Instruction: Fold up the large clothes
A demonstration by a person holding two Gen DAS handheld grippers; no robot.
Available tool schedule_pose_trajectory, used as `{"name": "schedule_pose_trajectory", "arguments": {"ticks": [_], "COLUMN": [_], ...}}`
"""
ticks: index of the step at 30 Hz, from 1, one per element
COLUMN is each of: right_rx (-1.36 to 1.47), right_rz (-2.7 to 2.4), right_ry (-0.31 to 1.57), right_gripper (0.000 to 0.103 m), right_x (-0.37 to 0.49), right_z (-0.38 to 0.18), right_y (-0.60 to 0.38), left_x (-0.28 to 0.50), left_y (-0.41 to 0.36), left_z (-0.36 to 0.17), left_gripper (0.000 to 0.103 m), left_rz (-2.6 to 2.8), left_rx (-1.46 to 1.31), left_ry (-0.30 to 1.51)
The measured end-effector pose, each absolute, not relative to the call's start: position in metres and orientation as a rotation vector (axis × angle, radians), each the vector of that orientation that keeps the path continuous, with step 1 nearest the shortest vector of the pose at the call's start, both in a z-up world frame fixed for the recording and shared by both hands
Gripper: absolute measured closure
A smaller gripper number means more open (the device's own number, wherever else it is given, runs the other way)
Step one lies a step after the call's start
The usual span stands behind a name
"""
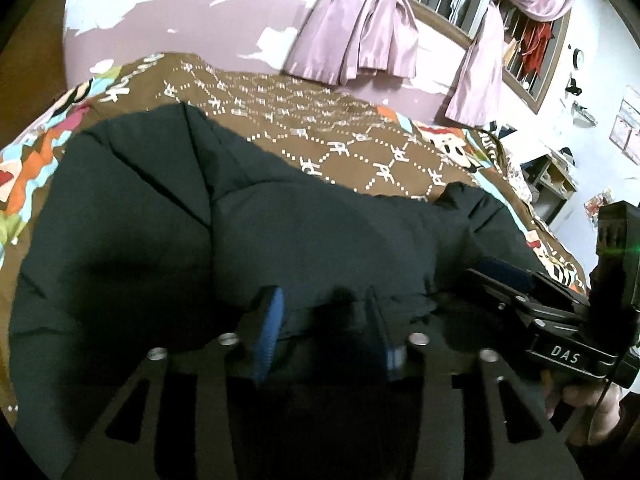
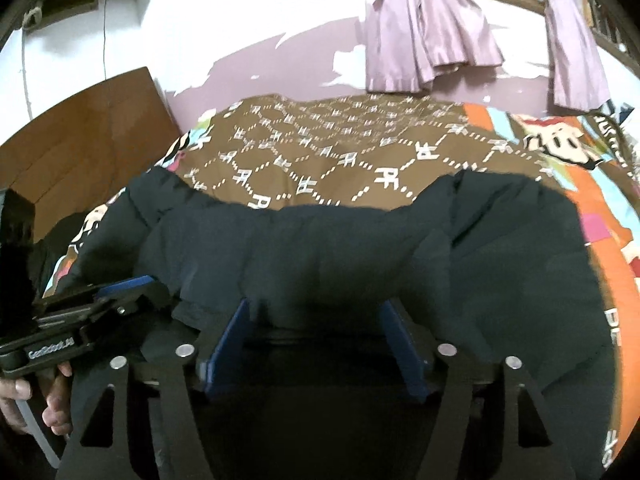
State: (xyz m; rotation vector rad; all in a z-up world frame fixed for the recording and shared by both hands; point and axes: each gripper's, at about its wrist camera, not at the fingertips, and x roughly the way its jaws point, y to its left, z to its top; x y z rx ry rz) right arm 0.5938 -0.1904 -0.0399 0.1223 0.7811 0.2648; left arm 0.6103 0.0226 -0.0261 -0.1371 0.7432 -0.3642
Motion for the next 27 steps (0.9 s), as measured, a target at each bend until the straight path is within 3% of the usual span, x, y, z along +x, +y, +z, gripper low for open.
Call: {"name": "schedule_pose_trajectory", "arguments": {"ticks": [7,15,21,27], "right_rx": [0.117,0.117,0.125,0.115], "right_rz": [0.218,0.188,0.186,0.182], "right_ry": [0.718,0.663,0.632,0.616], "right_gripper": [0.011,0.003,0.000,0.000], "right_x": [0.572,0.545,0.520,0.497], "right_z": [-0.021,0.008,0.026,0.041], "right_y": [-0.204,-0.218,-0.222,-0.225], "left_x": [0.592,0.560,0.527,0.498], "left_y": [0.025,0.015,0.006,0.008], "left_z": [-0.009,0.011,0.030,0.046], "left_gripper": [0.028,0.018,0.004,0.003], "left_rz": [-0.298,-0.250,-0.232,-0.204], "left_rx": [-0.177,-0.100,-0.079,-0.071], "left_ry": [0.682,0.626,0.544,0.495]}}
